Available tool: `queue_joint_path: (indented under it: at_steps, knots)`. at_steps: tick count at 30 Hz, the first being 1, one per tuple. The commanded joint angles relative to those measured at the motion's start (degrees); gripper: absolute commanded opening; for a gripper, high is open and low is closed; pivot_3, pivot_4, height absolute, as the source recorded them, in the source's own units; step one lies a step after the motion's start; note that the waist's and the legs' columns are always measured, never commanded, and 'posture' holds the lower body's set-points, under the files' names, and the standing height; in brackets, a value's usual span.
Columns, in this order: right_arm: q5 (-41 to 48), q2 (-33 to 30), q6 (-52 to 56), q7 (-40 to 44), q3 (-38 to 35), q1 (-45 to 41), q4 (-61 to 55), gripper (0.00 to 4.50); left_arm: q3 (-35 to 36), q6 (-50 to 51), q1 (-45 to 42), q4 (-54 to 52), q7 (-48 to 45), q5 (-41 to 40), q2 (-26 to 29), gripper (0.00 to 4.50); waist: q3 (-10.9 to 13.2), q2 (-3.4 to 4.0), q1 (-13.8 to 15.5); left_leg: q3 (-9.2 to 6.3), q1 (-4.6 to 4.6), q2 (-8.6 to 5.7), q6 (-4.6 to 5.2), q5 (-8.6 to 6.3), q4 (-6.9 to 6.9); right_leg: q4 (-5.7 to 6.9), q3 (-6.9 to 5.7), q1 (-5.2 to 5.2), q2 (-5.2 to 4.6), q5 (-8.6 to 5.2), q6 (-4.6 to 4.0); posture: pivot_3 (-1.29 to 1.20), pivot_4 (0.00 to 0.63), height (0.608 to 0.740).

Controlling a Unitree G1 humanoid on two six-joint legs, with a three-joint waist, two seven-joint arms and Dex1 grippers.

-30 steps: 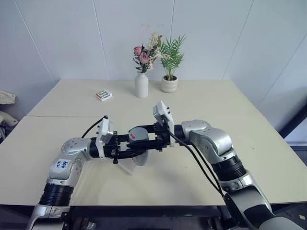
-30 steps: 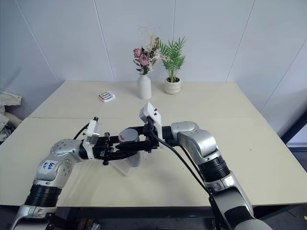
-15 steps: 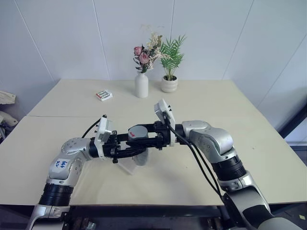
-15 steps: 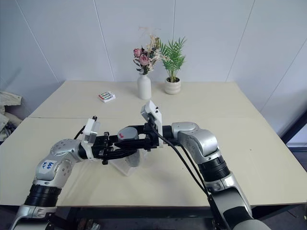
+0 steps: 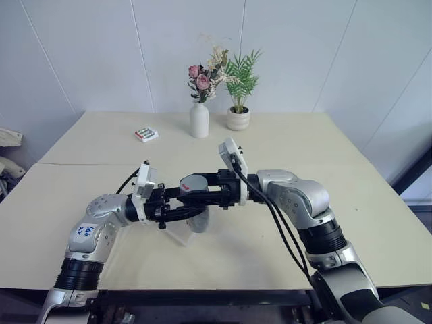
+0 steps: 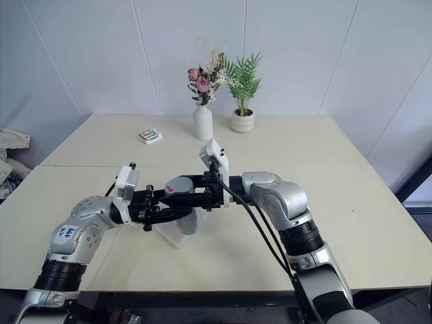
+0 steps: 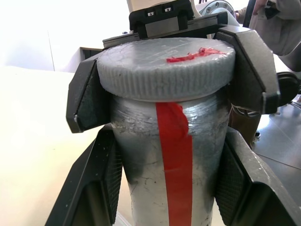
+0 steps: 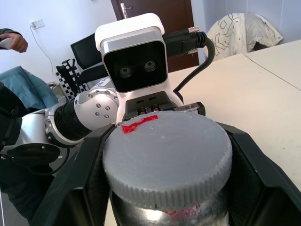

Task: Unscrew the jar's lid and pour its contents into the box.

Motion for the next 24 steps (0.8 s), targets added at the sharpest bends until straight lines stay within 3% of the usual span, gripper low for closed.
queue_joint_path:
  at_steps: [1,13,14,17,24]
  knots:
    - [-1.78,-1.53,-6.02,1.75,0.12,-0.95,-3.02,2.71,-0.58,-2.08,0.72,-1.9,-0.44,2.09,1.1,2.2,0.0,0.0,0.01,0.0,0.0,0.0,0.0,0.0,0.0,0.0,0.0,0.0,0.0,0.0,0.0,0.0,0.15,0.74]
    - [-3.91,-2.18,-9.99,2.52,2.65,1.49,-3.24,2.71,-0.41,-2.57,0.46,-1.46,-0.78,2.43,1.21,2.2,0.0,0.0,0.0,0.0,0.0,0.0,0.0,0.0,0.0,-0.02,0.0,0.0,0.0,0.0,0.0,0.0,0.15,0.74]
    - [-3.85,-2.07,-10.01,2.4,2.52,1.49,-3.03,3.42,-0.4,-2.57,0.41,-1.44,-0.82,2.45,1.22,2.2,0.0,0.0,0.0,0.0,0.0,0.0,0.0,0.0,0.0,-0.02,0.0,0.0,0.0,0.0,0.0,0.0,0.15,0.74]
    - [-3.66,-1.68,-10.45,2.04,2.03,1.55,-2.84,4.33,-0.34,-2.52,0.36,-1.5,-0.88,2.5,1.21,2.2,0.0,0.0,0.0,0.0,0.0,0.0,0.0,0.0,0.0,-0.02,0.0,0.0,0.0,0.0,0.0,0.0,0.15,0.74]
    - [-2.48,-1.27,-10.1,1.92,1.05,1.3,-2.6,4.46,-0.23,-2.5,0.11,-1.28,-1.11,2.51,1.44,2.2,0.0,0.0,0.01,0.0,0.0,0.0,0.0,0.0,0.0,-0.02,0.0,0.0,0.0,0.0,0.0,0.0,0.15,0.74]
